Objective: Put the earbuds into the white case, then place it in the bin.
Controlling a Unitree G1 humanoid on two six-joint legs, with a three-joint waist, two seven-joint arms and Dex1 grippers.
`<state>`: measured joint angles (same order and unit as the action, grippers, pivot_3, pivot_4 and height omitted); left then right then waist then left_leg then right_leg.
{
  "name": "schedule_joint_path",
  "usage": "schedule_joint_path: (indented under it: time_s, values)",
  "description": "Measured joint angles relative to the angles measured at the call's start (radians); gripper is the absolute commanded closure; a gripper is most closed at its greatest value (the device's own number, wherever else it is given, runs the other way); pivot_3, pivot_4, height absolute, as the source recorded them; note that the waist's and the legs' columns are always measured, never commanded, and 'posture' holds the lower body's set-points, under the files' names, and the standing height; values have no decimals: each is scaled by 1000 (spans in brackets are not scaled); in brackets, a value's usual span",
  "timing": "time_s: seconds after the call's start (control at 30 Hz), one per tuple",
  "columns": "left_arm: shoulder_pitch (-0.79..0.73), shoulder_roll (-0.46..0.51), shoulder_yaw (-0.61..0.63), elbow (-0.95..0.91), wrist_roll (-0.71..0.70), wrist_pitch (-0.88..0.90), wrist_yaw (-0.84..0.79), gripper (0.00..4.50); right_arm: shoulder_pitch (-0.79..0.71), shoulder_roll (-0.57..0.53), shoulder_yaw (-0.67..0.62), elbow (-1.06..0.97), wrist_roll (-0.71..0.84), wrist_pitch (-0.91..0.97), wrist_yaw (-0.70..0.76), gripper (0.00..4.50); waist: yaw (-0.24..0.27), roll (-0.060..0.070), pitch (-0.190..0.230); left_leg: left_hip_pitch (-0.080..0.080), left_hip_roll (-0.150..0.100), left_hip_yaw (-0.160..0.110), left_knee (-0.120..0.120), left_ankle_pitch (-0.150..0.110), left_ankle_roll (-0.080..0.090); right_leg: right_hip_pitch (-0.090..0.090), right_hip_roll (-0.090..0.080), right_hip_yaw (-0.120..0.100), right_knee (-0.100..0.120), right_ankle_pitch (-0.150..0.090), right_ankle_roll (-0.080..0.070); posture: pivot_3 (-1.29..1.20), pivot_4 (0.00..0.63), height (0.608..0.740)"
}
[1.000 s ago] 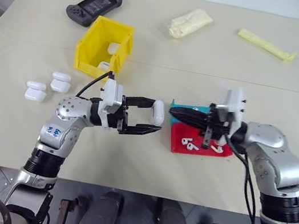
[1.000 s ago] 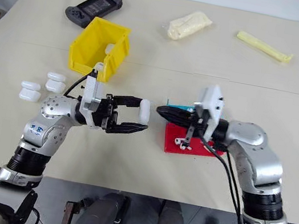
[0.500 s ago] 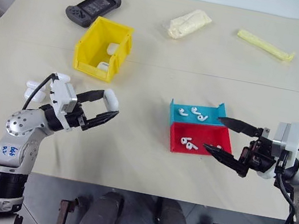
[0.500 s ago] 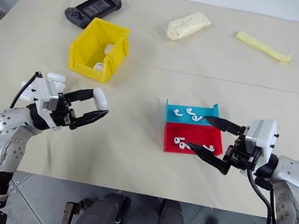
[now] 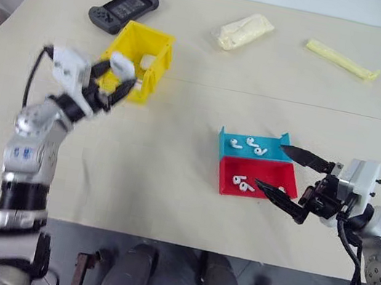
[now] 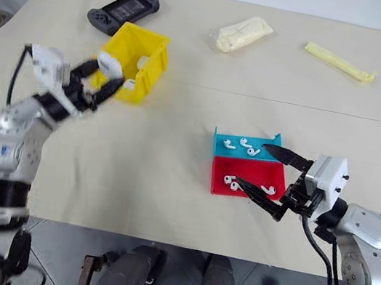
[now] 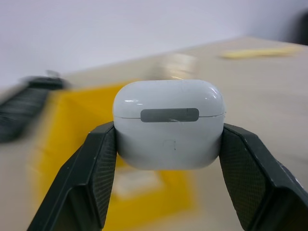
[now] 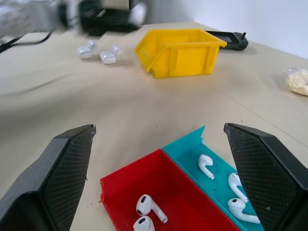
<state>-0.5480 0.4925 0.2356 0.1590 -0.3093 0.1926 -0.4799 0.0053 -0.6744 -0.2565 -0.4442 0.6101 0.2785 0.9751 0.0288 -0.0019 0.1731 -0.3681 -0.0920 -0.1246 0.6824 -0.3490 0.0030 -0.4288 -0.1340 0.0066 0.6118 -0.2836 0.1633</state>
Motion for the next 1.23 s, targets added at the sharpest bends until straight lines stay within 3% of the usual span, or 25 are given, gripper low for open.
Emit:
schedule_joint_path:
  time_s: [0.17,0.33,0.4,0.63,0.83,0.93,1.23]
  values:
    - [-214,-25,-32,311,73,-34,57,1718,-15,8,21,8,-18,-5,-17,25,-8,-1,0,-1,-1,1,0,0,1,-1,0,0,-1,0,0,0,150,740]
    - [-283,-32,-67,484,104,-48,34,138,-35,9,30,8,-19,-6,-31,0,-9,-1,1,-1,0,1,0,0,1,-2,0,0,0,0,0,0,150,740]
    - [-283,-31,-67,481,104,-53,27,62,-35,9,30,8,-19,-7,-34,0,-8,-1,1,-1,0,1,0,0,1,-2,0,0,0,0,0,0,150,740]
    - [-97,-9,-43,201,28,-106,-97,62,-30,7,31,19,-20,-19,-20,0,-12,-1,1,-1,3,1,0,0,0,-2,-1,1,0,0,0,0,150,740]
    - [216,183,7,-20,-38,-115,-337,62,-28,-27,30,73,-19,-22,51,0,-26,-1,0,0,5,1,-1,-1,0,-1,0,1,0,0,0,0,150,740]
    - [362,230,27,-94,-88,-105,-448,62,-40,-35,41,120,-20,-27,93,0,-23,0,1,0,5,0,-1,-1,0,0,-1,1,-1,0,0,0,150,740]
    - [501,217,35,-315,-94,-42,-386,62,-108,-70,50,267,-58,-91,182,0,-5,0,1,0,4,0,-1,-1,1,0,-1,1,-1,0,-1,0,150,740]
